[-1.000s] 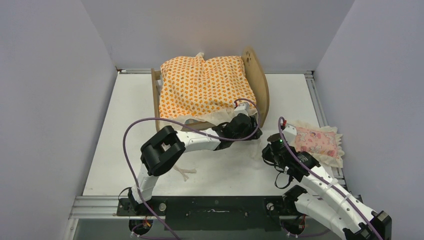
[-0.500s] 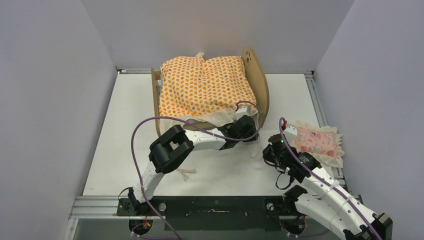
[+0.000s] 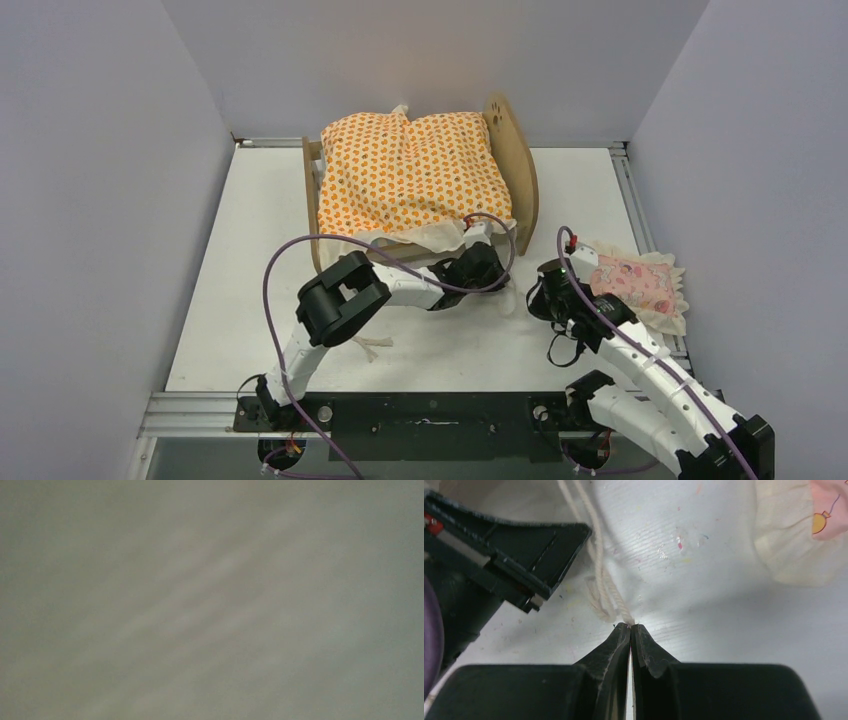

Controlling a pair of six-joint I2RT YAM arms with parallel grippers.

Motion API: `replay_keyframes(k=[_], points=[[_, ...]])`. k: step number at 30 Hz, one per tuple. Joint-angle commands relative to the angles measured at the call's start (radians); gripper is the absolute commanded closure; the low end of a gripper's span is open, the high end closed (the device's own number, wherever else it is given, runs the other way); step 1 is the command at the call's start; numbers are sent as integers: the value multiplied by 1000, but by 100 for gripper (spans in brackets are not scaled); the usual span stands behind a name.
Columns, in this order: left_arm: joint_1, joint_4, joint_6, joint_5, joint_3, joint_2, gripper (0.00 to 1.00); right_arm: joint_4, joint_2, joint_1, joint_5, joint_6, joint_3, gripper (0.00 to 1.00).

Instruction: Set up the pet bed

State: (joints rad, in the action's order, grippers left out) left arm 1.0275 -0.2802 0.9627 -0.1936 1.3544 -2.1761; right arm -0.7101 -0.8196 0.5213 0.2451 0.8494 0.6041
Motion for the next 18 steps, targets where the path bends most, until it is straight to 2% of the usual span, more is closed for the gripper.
replay_keyframes(k=[1, 12, 18], points=[[-5, -150, -6, 20, -64, 107, 100, 54, -41, -55, -5, 29, 69, 93], [-7, -308, -22, 33, -183, 173, 100, 205, -324, -154, -90, 32, 188, 92], [-7, -375, -38, 49, -229, 192, 100, 224, -451, -180, -134, 5, 243, 93]])
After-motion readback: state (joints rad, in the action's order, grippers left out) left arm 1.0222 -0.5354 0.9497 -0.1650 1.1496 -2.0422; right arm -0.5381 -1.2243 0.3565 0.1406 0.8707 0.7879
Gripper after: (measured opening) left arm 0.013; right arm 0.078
